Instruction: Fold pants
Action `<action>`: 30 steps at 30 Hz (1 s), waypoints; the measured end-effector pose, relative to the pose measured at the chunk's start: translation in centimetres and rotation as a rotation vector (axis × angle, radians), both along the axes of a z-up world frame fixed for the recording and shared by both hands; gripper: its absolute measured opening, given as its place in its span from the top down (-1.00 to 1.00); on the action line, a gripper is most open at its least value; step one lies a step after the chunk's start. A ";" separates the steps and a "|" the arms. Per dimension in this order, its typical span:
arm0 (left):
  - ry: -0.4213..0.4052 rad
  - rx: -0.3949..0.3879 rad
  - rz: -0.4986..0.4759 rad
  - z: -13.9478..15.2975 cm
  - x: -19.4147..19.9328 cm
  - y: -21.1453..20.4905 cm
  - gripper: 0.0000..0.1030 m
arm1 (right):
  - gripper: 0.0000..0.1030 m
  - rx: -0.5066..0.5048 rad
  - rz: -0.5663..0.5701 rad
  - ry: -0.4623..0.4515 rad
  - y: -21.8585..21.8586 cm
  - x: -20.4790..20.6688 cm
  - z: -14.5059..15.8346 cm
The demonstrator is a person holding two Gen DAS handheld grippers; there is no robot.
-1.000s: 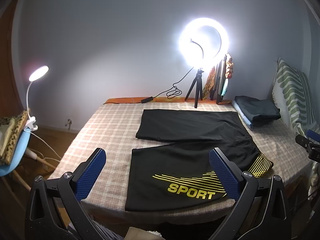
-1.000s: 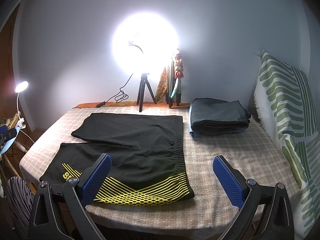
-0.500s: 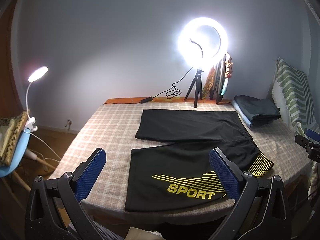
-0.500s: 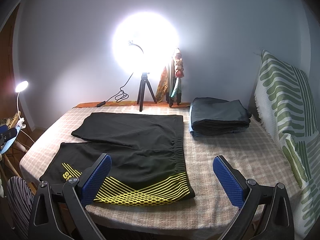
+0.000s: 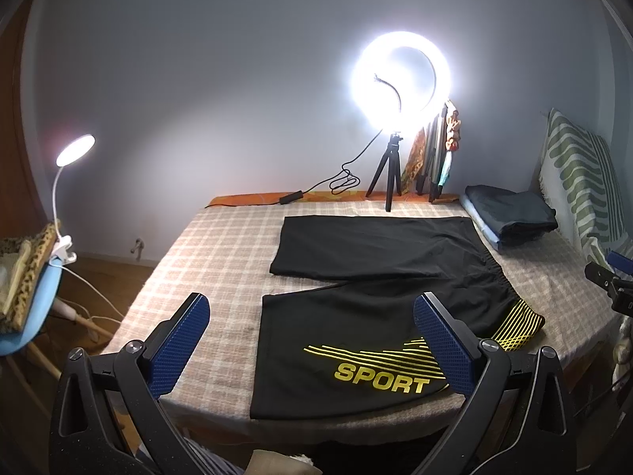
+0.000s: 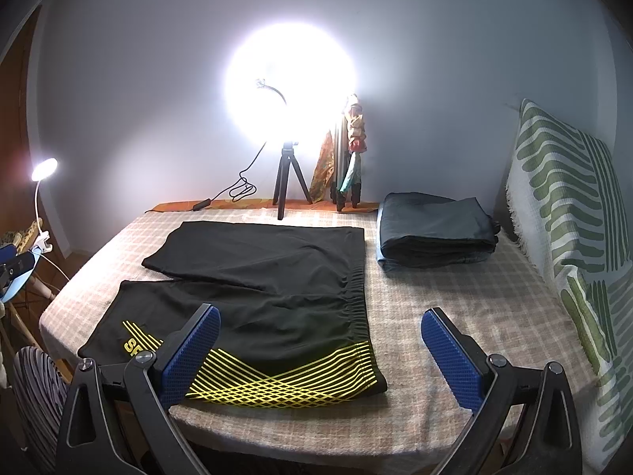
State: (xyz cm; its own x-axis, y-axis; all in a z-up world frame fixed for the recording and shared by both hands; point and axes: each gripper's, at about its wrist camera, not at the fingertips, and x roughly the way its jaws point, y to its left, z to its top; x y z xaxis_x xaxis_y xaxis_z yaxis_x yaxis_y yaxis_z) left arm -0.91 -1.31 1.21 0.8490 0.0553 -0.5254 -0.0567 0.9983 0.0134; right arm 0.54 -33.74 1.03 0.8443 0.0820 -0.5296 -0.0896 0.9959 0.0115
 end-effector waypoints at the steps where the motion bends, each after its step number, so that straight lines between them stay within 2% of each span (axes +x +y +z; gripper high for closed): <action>1: 0.001 0.001 -0.003 0.0 0.0 0.0 -0.99 | -1.00 0.000 0.002 -0.001 0.0 0.0 0.0; 7: 0.015 0.021 -0.008 -0.2 0.5 0.4 -0.99 | -1.00 -0.016 0.018 -0.010 -0.5 0.2 0.2; 10: 0.046 -0.003 -0.042 -0.6 1.2 1.0 -0.99 | -1.00 -0.011 0.038 -0.010 -0.8 0.5 0.1; 15: 0.034 -0.033 -0.185 -1.8 1.9 2.4 -0.99 | -1.00 -0.051 0.096 -0.008 -0.9 1.3 -0.9; 21: 0.137 0.117 -0.326 -4.4 3.6 2.0 -0.96 | -1.00 -0.184 0.234 0.018 0.5 2.1 -3.1; 22: 0.171 0.136 -0.367 -5.2 3.9 1.7 -0.92 | -1.00 -0.198 0.263 0.032 0.8 2.3 -3.6; 24: 0.229 0.151 -0.427 -6.5 4.3 1.5 -0.64 | -0.96 -0.237 0.323 0.072 1.4 2.8 -5.0; 25: 0.255 0.163 -0.450 -7.2 4.5 1.3 -0.60 | -0.96 -0.252 0.344 0.090 1.7 2.9 -5.6; 30: 0.378 0.164 -0.567 -10.2 5.0 0.5 -0.22 | -0.64 -0.321 0.498 0.208 3.8 3.8 -9.3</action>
State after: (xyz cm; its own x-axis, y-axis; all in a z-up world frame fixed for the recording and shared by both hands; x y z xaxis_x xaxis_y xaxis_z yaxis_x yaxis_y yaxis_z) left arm 4.10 -0.78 -8.98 0.5312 -0.2387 -0.8130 0.5107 0.8558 0.0824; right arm 4.35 -29.95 -8.22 0.6225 0.2482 -0.7422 -0.5717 0.7919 -0.2146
